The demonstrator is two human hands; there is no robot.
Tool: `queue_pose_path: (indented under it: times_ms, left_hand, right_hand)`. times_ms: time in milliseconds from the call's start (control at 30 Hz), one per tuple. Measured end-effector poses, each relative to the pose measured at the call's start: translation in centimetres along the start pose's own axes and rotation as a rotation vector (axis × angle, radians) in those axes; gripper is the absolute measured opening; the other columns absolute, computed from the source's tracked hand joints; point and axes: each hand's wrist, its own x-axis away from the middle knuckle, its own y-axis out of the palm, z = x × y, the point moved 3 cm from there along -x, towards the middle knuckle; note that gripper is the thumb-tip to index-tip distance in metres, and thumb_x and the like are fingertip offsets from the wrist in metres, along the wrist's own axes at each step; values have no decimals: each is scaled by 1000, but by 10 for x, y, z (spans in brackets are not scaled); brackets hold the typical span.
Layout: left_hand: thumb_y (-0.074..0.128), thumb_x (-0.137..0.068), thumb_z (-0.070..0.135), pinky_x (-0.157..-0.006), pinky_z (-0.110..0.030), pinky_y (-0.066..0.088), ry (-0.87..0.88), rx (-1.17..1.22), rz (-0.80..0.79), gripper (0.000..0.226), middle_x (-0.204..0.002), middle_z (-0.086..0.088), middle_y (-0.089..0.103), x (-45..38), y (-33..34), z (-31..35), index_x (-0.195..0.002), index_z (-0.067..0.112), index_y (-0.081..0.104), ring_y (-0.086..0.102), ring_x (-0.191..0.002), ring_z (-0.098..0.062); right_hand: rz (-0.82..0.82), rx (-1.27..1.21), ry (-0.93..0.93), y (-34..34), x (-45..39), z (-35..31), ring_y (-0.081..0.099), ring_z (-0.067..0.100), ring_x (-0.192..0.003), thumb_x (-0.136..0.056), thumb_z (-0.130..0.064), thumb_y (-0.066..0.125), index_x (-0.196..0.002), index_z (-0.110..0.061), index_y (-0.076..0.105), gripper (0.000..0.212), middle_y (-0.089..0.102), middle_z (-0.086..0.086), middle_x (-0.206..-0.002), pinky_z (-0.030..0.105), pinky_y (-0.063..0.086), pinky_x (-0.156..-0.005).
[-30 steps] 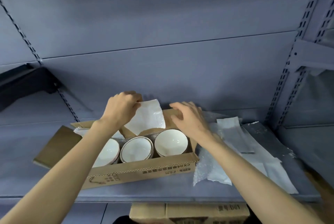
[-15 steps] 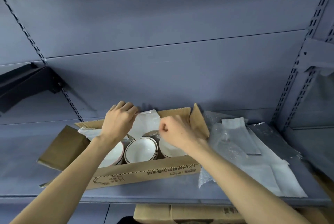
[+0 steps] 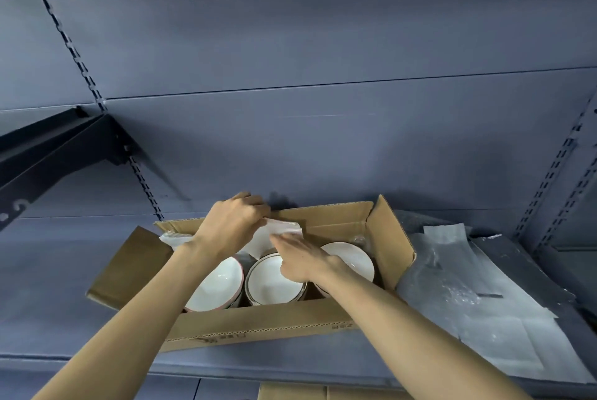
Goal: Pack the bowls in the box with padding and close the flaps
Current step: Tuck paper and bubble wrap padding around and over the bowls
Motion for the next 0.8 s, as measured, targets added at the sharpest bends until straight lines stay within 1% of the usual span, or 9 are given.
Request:
queue_pose_path:
  times_ms: [167,267,367,400,467,533,567,700,800]
  left_hand:
    - [46,-104,32,-66,-35,49,-50,1,-1,23,-111,6,63,6,12,0,-115,22,63,55,-109,-20]
    - [58,-98,20,-55,-37,49,-41,46,145,11,-102,-4,64,13,14,5,-102,12,64,58,-97,-28]
    - [62,-86,7,-45,-33,34,15,142,359,3,-86,-8,57,26,21,12,-83,6,61,53,-74,-29]
    - [57,-86,8,-46,-33,36,38,175,349,5,-83,-7,56,30,27,17,-83,6,61,53,-71,-28]
    - [50,-87,8,-61,-39,50,57,196,97,24,-90,-7,64,30,51,23,-104,10,67,60,-81,-29]
    - [45,-89,6,-85,-42,51,12,218,-172,49,-116,-8,68,31,72,20,-134,20,58,62,-105,-29]
    - [44,-91,6,-92,-41,49,-14,259,-232,55,-127,-7,66,31,77,17,-142,25,52,61,-112,-29]
    - [37,-103,23,-94,-40,49,-21,189,-169,43,-139,3,61,26,87,13,-143,34,49,62,-117,-26]
    - [22,-106,43,-106,-42,37,-9,-81,-280,48,-145,5,53,21,95,15,-141,35,54,48,-131,-21]
  right_hand:
    - [-14,-4,60,11,-15,-2,58,31,-103,-97,-5,44,-117,-6,58,24,61,12,-120,40,48,-74]
    - [-15,12,88,10,-16,-2,60,33,-106,-101,-13,39,-120,-11,57,26,63,10,-123,43,51,-81]
    - [13,33,82,10,-16,1,62,34,-104,-99,-8,39,-114,-12,56,23,65,10,-119,40,47,-73]
    - [32,36,89,9,-15,3,63,35,-105,-97,-4,40,-111,-14,56,24,65,11,-118,37,44,-72]
    - [67,6,115,5,-11,7,63,36,-111,-91,0,41,-118,-13,61,36,66,12,-124,34,44,-74]
    - [96,1,119,4,-7,10,62,37,-112,-87,3,43,-126,-13,61,45,65,12,-126,34,41,-73]
    - [112,9,118,4,-5,10,62,38,-111,-85,5,43,-125,-12,60,46,64,14,-124,34,38,-70]
    - [221,85,136,4,0,13,64,39,-107,-80,10,45,-113,-3,62,39,59,17,-120,35,39,-68]
    - [265,125,143,8,2,14,59,33,-117,-83,8,47,-114,-5,65,38,60,12,-125,37,48,-83]
